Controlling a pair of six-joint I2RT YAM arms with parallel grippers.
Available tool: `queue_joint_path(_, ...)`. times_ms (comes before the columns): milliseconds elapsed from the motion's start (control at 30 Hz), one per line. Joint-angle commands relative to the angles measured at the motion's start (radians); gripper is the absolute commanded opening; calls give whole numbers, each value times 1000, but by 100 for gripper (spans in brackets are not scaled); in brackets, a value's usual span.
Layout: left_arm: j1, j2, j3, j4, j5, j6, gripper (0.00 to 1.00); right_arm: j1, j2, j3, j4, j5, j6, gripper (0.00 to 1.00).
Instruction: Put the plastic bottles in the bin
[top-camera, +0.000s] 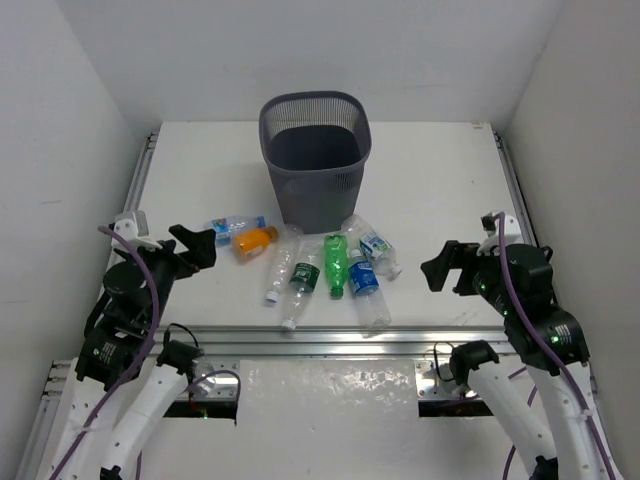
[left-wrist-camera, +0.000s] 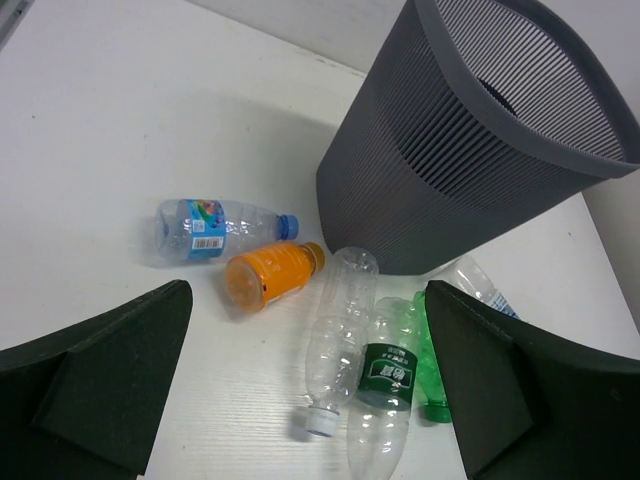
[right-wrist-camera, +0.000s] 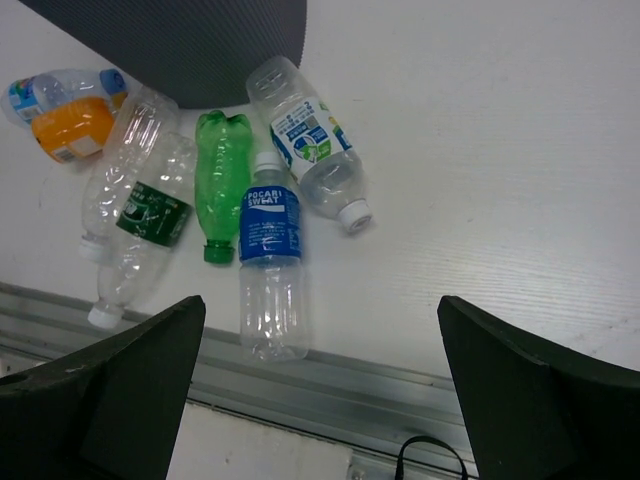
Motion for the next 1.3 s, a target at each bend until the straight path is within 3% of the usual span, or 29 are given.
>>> queue_joint_path(0, -5, 6, 0, 53, 22, 16, 100, -2, 1, -8, 62, 38, 26, 99)
queue_joint_path(133, -4, 11, -3, 57, 27, 18, 100, -2, -41, -115, 222, -53, 47, 99)
queue_joint_path(233, -5, 22, -9, 69, 42, 26, 100, -2, 25, -155, 329, -133, 21, 99)
queue_joint_path(367, -5, 51, -6, 68, 50, 30, 100, -2, 270, -138, 425, -189, -26, 99)
queue_joint_path(567, -7, 52, -9, 71, 54, 32, 100, 13, 716, -65, 668, -120, -157, 99)
queue_joint_path(733, -7, 55, -10, 74, 62, 33, 100, 18, 1054, 23, 774, -211, -229, 99)
queue_joint_path(933, -8, 59, -12, 80, 76, 39, 100, 33, 1203, 24, 834, -254, -229, 93)
queue_joint_path(1000, -8, 60, -12, 82, 76, 39, 100, 34, 1218, 6, 870, -228, -220, 84)
queue_joint_path(1033, -8, 62, -12, 80, 76, 39, 100, 36, 1228, 7, 861, -185, -210, 58)
queue_joint_path(1067, -8, 62, -12, 80, 76, 39, 100, 34, 1226, 3, 845, -154, -203, 52)
queue_joint_path(1133, -8, 62, -12, 80, 71, 39, 100, 34, 1199, -20, 844, -82, -174, 45)
queue_joint_path(1267, -7, 62, -12, 79, 71, 38, 100, 34, 936, -146, 844, 85, -111, 38)
